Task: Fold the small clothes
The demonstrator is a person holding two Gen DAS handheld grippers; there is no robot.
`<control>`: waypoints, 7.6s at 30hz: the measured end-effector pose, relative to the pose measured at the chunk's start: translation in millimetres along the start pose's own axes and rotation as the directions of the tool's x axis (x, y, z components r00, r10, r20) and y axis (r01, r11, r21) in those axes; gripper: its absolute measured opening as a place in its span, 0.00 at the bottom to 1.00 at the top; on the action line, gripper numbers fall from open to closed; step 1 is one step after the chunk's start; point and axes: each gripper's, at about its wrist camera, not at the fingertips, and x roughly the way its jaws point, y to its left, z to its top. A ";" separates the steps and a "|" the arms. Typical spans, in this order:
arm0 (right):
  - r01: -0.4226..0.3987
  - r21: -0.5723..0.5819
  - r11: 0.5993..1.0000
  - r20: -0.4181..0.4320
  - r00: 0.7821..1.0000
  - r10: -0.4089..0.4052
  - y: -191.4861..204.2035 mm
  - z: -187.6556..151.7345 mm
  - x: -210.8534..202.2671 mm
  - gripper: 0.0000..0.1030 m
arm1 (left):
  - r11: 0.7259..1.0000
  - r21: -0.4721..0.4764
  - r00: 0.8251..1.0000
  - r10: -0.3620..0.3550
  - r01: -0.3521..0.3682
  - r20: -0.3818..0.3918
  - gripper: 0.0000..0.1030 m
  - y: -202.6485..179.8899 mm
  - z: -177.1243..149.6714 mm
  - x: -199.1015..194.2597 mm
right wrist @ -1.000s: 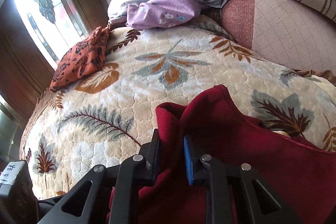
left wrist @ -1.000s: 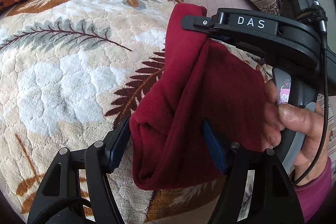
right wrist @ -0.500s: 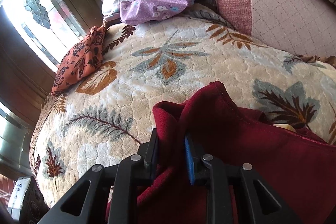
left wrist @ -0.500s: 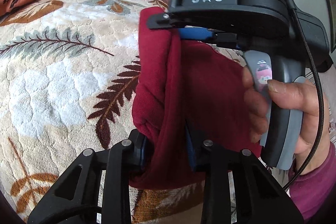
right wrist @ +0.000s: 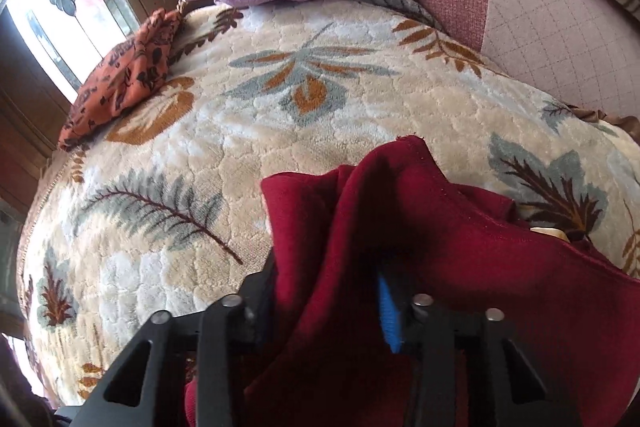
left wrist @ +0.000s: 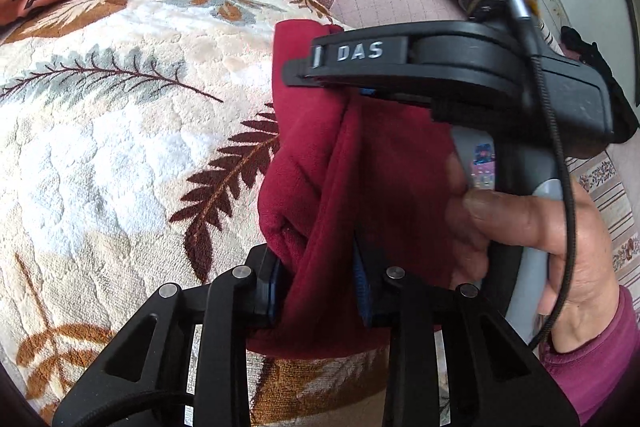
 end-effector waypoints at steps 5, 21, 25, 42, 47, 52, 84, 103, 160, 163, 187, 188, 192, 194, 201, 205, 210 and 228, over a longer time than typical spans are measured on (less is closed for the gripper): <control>-0.055 0.006 0.998 0.093 0.994 0.054 -5.6 -2.3 -40.8 0.21 | 0.999 0.041 0.999 0.028 -0.029 0.020 0.27 -19.4 0.1 -6.2; -0.067 0.076 0.995 0.216 0.975 0.050 -63.8 -23.4 -137.5 0.20 | 0.977 0.213 0.999 0.011 -0.021 0.045 0.25 -123.5 9.6 -33.9; -0.054 0.112 0.992 0.238 0.971 0.026 -93.4 -34.4 -161.5 0.20 | 0.966 0.260 1.000 -0.010 0.003 0.024 0.25 -157.1 5.9 -24.0; -0.155 0.396 0.905 0.253 0.966 0.054 -238.8 -107.7 -192.9 0.17 | 0.941 0.337 0.996 -0.007 0.037 -0.091 0.21 -220.0 -18.0 42.6; -0.220 0.422 0.879 0.226 0.965 0.132 -241.2 -133.0 -164.5 0.68 | 0.943 0.329 0.994 -0.024 0.058 -0.107 0.21 -210.5 -24.4 32.8; -0.327 0.475 0.817 0.219 0.943 0.250 -239.6 -140.2 -125.3 0.68 | 0.944 0.316 0.987 -0.052 0.098 -0.152 0.21 -202.6 -30.0 26.1; 0.064 0.329 0.942 0.179 0.975 -0.129 -250.5 -138.9 -148.8 0.17 | 0.966 0.257 0.991 0.026 0.007 -0.127 0.30 -176.4 -22.3 38.0; 0.107 0.226 0.968 0.105 0.985 -0.134 -190.6 -202.3 -166.4 0.22 | 0.939 0.331 0.990 0.119 -0.088 -0.074 0.37 -187.6 -35.6 44.1; -0.299 0.332 0.895 0.287 0.935 0.207 -144.9 -211.3 -211.1 0.34 | 0.982 0.155 0.985 -0.085 0.108 -0.148 0.45 -124.1 -56.6 -50.3; -0.241 0.317 0.917 0.208 0.961 0.181 -123.9 -224.3 -193.7 0.37 | 0.988 0.146 0.982 -0.011 0.039 -0.186 0.45 -108.6 -81.8 -43.1; 0.094 0.120 0.988 0.096 0.990 -0.105 -33.2 -291.5 -202.3 0.40 | 0.945 0.206 0.967 0.247 -0.254 0.060 0.59 -112.7 -110.1 -88.7; 0.095 0.126 0.987 0.108 0.988 -0.109 -31.5 -290.9 -208.4 0.40 | 0.942 0.208 0.965 0.253 -0.262 0.071 0.59 -113.6 -110.7 -91.0; 0.139 0.158 0.978 0.171 0.971 -0.166 -25.7 -288.4 -233.9 0.49 | 0.933 0.212 0.956 0.274 -0.290 0.104 0.59 -118.0 -113.2 -98.8; 0.158 0.179 0.971 0.191 0.963 -0.192 -23.0 -286.0 -242.1 0.52 | 0.932 0.213 0.955 0.275 -0.293 0.112 0.59 -120.4 -114.6 -102.5; 0.175 0.240 0.955 0.219 0.948 -0.229 -19.0 -280.9 -250.2 0.69 | 0.914 0.236 0.942 0.301 -0.329 0.148 0.59 -129.5 -120.6 -113.5; 0.174 0.257 0.951 0.219 0.948 -0.232 -17.3 -279.9 -249.0 0.70 | 0.905 0.236 0.933 0.322 -0.354 0.162 0.59 -129.5 -123.7 -116.9; 0.168 0.255 0.952 0.206 0.953 -0.224 -14.8 -281.2 -244.9 0.71 | 0.880 0.263 0.917 0.363 -0.395 0.166 0.59 -131.5 -128.4 -115.6; 0.152 0.264 0.952 0.195 0.959 -0.207 -13.3 -283.2 -241.8 0.71 | 0.865 0.295 0.913 0.370 -0.406 0.173 0.59 -135.0 -135.6 -117.4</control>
